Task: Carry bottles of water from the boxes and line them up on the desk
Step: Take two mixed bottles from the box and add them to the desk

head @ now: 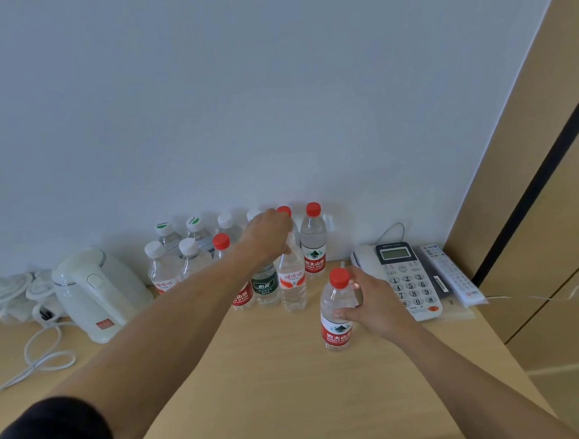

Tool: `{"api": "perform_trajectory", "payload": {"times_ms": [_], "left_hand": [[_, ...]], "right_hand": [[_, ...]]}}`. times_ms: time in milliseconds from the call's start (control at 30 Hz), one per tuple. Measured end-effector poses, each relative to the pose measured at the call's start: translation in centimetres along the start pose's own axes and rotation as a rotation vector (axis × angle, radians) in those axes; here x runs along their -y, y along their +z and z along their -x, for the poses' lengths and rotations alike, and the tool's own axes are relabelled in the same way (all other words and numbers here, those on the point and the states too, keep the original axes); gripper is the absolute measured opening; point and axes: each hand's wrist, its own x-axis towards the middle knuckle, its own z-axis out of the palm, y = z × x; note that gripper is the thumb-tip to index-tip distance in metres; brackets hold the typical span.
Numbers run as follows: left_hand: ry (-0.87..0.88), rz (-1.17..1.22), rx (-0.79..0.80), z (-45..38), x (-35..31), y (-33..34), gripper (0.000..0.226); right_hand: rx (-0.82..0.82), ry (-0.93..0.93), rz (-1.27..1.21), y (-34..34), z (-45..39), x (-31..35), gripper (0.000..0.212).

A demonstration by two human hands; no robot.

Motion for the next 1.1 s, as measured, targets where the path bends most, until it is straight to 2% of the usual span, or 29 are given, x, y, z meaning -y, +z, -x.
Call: {"api": "perform_trajectory", "payload": {"times_ms": [200, 367, 500, 633, 967, 1100], "left_hand": [[-0.003, -0.042, 0.025, -1.9, 0.3, 0.1, 0.043], [0.011, -0.091, 0.013, -2.4, 1.1, 0.3, 0.049], [0.108, -0.101, -0.069, -2.0, 1.4, 0.8, 0.059], [0.157, -0.16, -0.146, -0.9, 2.2, 1.4, 0.052], [0.082, -0.095, -0.087, 2.2, 3.4, 2.2, 0.071], [0.072, -0.074, -0.086, 3.0, 3.8, 2.7, 0.07]], "right_hand": [[-0.007, -0.013, -0.018, 0.0, 0.1, -0.1, 0.07], [-0.008, 0.004, -0.021, 0.1, 0.1, -0.2, 0.066], [-0.013, 0.001, -0.039, 0.0, 0.2, -0.2, 0.07], [-0.008, -0.016, -0.037, -0.1, 0.2, 0.0, 0.08], [-0.027, 0.017, -0.076, -0.5, -1.2, -1.0, 0.055], [-0.05, 0.026, -0.04, -0.6, -4.0, -0.4, 0.056]]}}
